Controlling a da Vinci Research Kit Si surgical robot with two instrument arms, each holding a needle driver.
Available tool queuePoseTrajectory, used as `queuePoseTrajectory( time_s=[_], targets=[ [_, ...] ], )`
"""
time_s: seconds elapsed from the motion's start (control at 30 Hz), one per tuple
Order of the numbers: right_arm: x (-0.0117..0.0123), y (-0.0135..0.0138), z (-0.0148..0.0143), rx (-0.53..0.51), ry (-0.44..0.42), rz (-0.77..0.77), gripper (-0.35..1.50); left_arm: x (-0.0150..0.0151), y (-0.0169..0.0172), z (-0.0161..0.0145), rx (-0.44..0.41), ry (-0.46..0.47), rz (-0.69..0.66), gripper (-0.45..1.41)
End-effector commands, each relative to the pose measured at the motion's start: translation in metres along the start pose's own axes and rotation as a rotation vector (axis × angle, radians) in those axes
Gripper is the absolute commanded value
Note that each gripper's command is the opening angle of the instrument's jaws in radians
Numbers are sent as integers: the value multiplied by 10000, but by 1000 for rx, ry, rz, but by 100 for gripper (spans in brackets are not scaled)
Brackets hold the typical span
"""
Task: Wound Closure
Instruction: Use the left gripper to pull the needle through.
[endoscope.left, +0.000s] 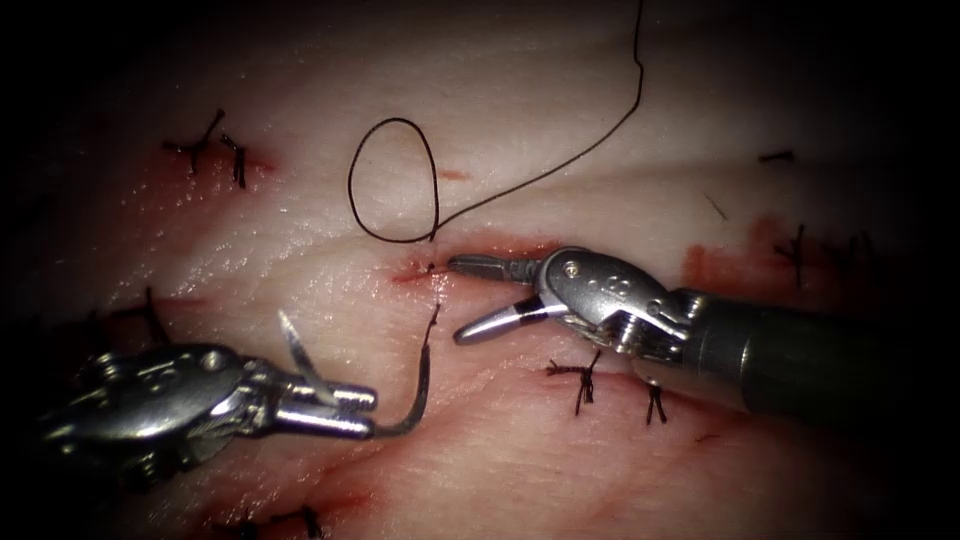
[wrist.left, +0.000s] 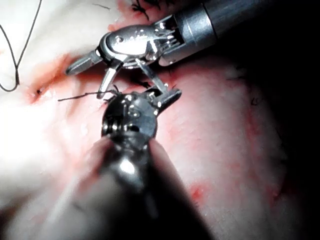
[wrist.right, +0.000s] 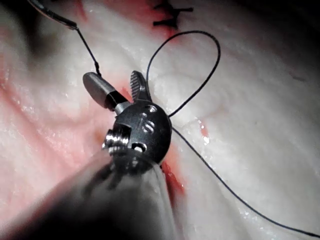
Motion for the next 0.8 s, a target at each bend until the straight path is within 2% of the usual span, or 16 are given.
queuePoseTrajectory(
  time_s=[0.03, 0.07, 0.1, 0.23, 0.27, 0.33, 0.47, 0.67, 0.8],
  targets=[
    [-8, 5, 14, 23, -11, -15, 78, 5, 2, 5, -1, 2, 15, -45],
    [-12, 5, 16, 33, -15, -21, 63, 7, 4, 4, 2, 3, 23, -45],
    [-22, 6, 20, 43, -34, -34, 56, 12, 9, 1, 5, 8, 34, -45],
    [-40, 10, 30, 39, -63, -60, 56, 22, 18, -2, 8, 22, 52, -45],
    [-45, 11, 32, 39, -70, -54, 36, 23, 21, -2, 9, 22, 56, -45],
    [-54, 13, 35, 37, -86, -38, 26, 26, 25, -4, 11, 23, 64, -45],
    [-77, 20, 36, -1, -175, -16, 6, 35, 37, -12, 11, 30, 111, -45],
    [-107, 28, 33, -50, -297, 3, 9, 64, 57, -45, 40, 91, 184, -45],
    [-123, 30, 32, -69, -363, 14, 21, 80, 69, -70, 51, 135, 220, -45]
  ],
)
